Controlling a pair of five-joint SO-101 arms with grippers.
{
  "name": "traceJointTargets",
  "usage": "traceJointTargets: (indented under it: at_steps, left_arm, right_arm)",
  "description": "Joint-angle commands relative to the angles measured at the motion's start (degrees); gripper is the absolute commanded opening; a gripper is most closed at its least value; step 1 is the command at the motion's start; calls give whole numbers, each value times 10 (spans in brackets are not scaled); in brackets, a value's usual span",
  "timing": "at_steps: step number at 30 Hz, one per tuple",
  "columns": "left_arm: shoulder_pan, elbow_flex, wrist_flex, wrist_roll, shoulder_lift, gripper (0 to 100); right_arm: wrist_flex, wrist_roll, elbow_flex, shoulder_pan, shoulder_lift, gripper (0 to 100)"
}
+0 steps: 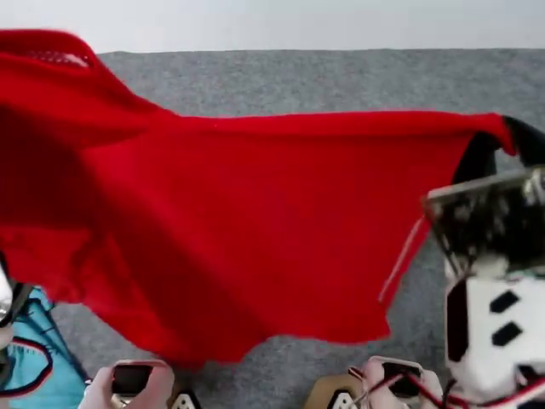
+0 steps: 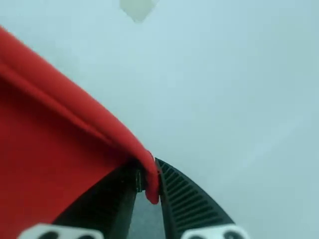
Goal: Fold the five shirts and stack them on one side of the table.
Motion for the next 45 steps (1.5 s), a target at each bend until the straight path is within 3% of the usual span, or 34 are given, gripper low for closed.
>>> traceJointTargets:
  at_steps: [1,10,17,21,33,45]
  left_arm:
    - [-4,-4,-14,6,14,2]
    - [-4,-7,-14,6,7,2]
    - [-4,-12,-12,6,-4,2]
    - [-4,-11,30,6,28,2]
    - [0,-11,135,5,363,2]
    - [4,-16,4,6,655,2]
  right_arm:
    - [53,-8,-127,2,70,10]
    - [115,-5,-244,5,96,10]
    - [115,-4,-240,5,68,10]
    - [109,-4,-179,3,91,10]
    - [-35,-18,55,2,288,10]
    - [-243,-40,98,2,554,10]
